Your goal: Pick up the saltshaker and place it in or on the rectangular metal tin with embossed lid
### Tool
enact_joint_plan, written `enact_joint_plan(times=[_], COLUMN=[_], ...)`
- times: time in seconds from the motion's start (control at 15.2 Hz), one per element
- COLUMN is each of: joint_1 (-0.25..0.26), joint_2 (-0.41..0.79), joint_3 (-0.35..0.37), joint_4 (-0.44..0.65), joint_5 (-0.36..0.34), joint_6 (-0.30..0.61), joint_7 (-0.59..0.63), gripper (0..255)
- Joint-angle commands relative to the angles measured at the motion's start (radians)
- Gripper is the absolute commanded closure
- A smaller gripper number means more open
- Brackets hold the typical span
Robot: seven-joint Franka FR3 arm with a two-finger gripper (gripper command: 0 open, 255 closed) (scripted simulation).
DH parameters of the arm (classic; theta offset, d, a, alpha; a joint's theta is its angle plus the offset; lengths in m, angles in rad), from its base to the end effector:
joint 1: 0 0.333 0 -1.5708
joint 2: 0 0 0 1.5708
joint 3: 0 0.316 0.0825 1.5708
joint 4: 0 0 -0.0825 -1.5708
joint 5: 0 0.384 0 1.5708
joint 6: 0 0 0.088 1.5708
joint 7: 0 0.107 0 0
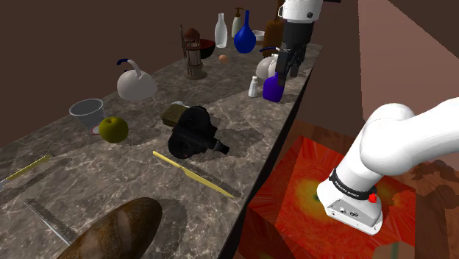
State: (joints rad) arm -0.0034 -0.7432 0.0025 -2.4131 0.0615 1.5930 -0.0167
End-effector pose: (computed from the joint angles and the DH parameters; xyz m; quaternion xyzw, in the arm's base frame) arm 0.3168 0.0063 0.5523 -0.9988 -0.0057 0.0381 0.0302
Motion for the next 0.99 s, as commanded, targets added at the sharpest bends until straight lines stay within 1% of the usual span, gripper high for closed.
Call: enact_joint_plan(times=[0.0, 0.26, 0.53, 0.73, 0.92], joint_1=[0.0, -0.021, -0.038, -0.044, -0.044], joint_2=[0.0, 0.049, 0.126, 0.2, 0.286], joint_3=[0.0, -0.076, -0.154, -0.212, -0.271], joint_4=[0.0, -0.037, -0.049, -0.04, -0.017], joint_5=[0.0, -0.041, -0.067, -0.074, -0.065], joint_6=[0.0, 0.12, 0.243, 0.333, 0.418], joint_7=[0.0, -0.106, -0.211, -0.293, -0.379], gripper=[0, 0, 0, 0, 0])
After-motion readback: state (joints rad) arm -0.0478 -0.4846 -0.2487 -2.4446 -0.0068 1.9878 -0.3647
